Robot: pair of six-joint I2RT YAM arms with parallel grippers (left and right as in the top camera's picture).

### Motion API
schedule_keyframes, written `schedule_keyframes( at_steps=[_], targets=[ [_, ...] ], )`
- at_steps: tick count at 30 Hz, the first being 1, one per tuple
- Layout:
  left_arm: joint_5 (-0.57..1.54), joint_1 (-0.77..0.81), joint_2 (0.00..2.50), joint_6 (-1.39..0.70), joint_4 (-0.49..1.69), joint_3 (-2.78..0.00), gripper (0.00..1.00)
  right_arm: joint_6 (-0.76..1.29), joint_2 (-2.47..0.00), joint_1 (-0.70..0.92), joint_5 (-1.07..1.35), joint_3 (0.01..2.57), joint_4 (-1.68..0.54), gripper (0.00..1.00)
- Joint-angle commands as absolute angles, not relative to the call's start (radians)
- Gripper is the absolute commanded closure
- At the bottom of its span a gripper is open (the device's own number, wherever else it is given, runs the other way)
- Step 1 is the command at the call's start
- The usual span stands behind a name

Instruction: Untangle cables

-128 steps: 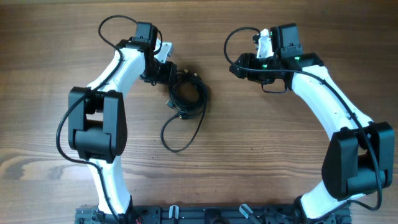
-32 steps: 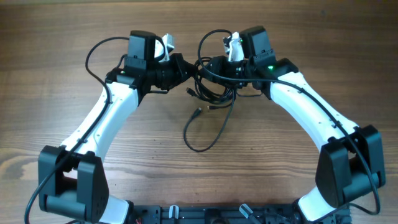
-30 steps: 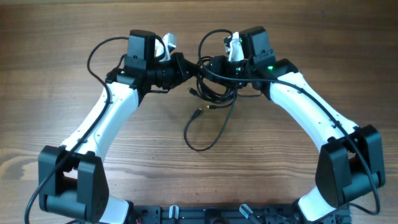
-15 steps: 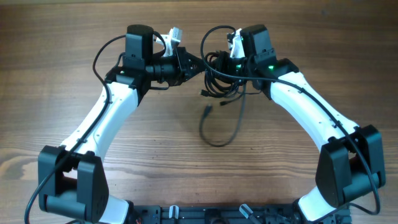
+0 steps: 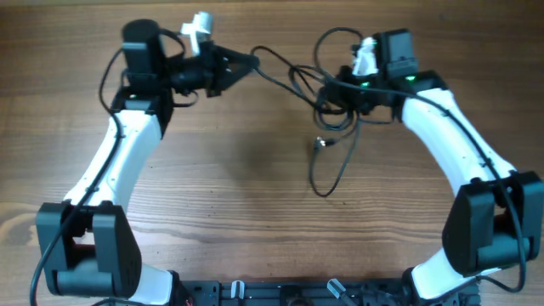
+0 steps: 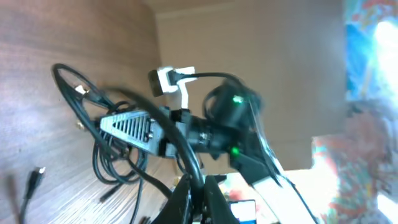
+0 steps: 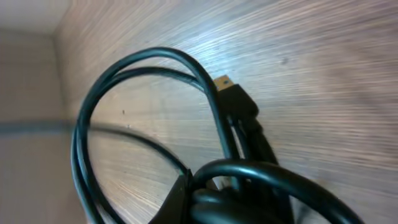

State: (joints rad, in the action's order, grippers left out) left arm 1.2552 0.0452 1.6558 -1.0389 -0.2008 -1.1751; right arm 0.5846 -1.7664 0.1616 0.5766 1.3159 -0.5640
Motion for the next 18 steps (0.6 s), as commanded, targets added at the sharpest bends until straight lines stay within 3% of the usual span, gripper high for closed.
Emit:
schedule_keyframes(
  at_steps=[1,6,10,14,18],
  targets=[
    [1.332,-0.050,1.634,-1.149,-0.299,-1.192,0.96,0.487,-1.782,0.069,0.494,1.317,-0.618,0.96],
    [1.330,-0.064,1.634,-1.153,-0.303,-1.192,0.96,0.467,-1.782,0.055,0.452,1.317,-0.640,0.96],
    [1.304,-0.071,1.634,-1.086,-0.302,-1.192,0.96,0.480,-1.782,0.055,0.254,1.317,-0.693,0.96],
    [1.225,-0.099,1.634,-1.050,-0.256,-1.192,0.96,0.505,-1.782,0.055,0.015,1.317,-0.769,0.96],
    [1.075,-0.109,1.634,-0.961,-0.127,-1.192,0.96,0.493,-1.783,0.055,-0.013,1.316,-0.801,0.96]
  ],
)
